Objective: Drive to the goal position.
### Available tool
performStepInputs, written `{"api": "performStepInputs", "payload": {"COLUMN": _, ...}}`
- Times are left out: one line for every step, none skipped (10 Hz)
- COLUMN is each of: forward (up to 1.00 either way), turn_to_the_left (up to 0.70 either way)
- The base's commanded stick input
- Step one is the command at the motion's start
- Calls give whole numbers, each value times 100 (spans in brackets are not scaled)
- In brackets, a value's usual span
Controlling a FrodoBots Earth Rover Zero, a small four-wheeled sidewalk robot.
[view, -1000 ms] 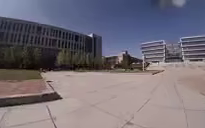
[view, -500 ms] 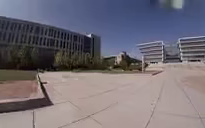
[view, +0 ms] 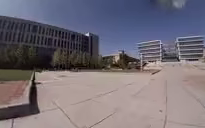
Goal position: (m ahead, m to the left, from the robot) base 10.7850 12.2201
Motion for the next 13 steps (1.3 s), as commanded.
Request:
{"api": "performStepInputs", "payload": {"forward": 70, "turn_to_the_left": 3}}
{"api": "performStepInputs", "payload": {"forward": 70, "turn_to_the_left": 3}}
{"api": "performStepInputs", "payload": {"forward": 70, "turn_to_the_left": 3}}
{"api": "performStepInputs", "payload": {"forward": 70, "turn_to_the_left": 3}}
{"api": "performStepInputs", "payload": {"forward": 70, "turn_to_the_left": 7}}
{"api": "performStepInputs", "payload": {"forward": 70, "turn_to_the_left": 13}}
{"api": "performStepInputs", "payload": {"forward": 70, "turn_to_the_left": 19}}
{"api": "performStepInputs", "payload": {"forward": 70, "turn_to_the_left": 24}}
{"api": "performStepInputs", "payload": {"forward": 70, "turn_to_the_left": 25}}
{"api": "performStepInputs", "payload": {"forward": 70, "turn_to_the_left": 19}}
{"api": "performStepInputs", "payload": {"forward": 70, "turn_to_the_left": 14}}
{"api": "performStepInputs", "payload": {"forward": 70, "turn_to_the_left": 9}}
{"api": "performStepInputs", "payload": {"forward": 70, "turn_to_the_left": 3}}
